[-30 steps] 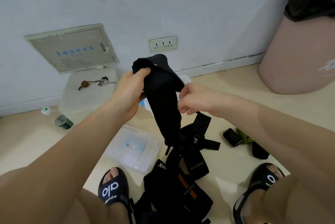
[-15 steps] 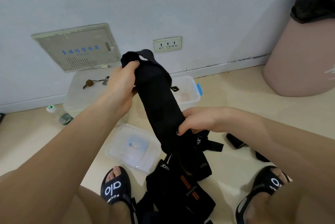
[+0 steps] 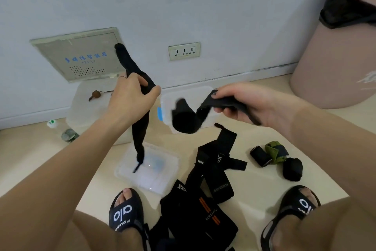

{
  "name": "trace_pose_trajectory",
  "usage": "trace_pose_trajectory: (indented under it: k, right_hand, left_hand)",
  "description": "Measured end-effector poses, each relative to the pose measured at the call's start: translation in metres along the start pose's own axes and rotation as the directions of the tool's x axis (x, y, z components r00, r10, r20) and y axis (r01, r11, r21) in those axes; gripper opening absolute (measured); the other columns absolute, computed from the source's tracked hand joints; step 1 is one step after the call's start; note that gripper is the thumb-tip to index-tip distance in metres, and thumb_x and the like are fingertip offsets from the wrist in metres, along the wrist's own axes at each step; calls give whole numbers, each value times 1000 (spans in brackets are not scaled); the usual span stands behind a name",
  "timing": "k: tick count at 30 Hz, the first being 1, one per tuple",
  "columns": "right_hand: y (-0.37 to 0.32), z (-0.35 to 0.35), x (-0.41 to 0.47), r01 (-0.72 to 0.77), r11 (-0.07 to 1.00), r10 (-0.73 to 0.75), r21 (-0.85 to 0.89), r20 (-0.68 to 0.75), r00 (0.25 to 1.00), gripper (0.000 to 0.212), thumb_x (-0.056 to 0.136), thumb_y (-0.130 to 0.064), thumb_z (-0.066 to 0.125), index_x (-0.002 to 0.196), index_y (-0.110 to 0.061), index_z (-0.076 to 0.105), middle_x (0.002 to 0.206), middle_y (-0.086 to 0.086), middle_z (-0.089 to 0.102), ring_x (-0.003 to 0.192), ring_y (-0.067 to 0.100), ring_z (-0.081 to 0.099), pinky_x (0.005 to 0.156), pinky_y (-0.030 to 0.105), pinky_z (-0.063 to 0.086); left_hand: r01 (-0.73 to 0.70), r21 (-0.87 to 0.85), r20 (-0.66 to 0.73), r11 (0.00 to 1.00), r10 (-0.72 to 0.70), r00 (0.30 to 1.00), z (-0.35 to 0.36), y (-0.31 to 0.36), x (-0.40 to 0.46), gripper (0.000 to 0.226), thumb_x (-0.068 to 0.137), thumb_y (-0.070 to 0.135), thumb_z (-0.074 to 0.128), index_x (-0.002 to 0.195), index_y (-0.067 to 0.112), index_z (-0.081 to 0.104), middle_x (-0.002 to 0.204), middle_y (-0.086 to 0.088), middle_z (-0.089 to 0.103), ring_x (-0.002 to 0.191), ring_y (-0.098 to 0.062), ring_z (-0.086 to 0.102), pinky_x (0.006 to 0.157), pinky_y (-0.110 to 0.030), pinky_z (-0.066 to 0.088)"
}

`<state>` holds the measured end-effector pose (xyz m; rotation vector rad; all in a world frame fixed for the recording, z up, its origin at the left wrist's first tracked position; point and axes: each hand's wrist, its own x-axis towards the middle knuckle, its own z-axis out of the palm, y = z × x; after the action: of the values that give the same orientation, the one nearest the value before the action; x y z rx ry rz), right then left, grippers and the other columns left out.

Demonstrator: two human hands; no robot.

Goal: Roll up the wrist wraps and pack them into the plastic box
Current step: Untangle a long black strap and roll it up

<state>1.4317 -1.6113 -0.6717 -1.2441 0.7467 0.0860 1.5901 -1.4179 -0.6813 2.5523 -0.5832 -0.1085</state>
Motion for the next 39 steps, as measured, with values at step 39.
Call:
trace_pose_trajectory:
  k: [39]
  right_hand:
    - [3, 1, 1, 444, 792, -516, -420, -71, 854, 29, 98, -40, 65, 93, -14, 76, 70, -8, 57, 65, 5, 53, 66, 15, 42]
  left_hand:
    - [-158, -635, -49, 756, 165, 985, 0, 26, -14, 62, 92, 7, 63, 140, 41, 42, 117, 7, 69, 96, -19, 72, 91, -48, 60]
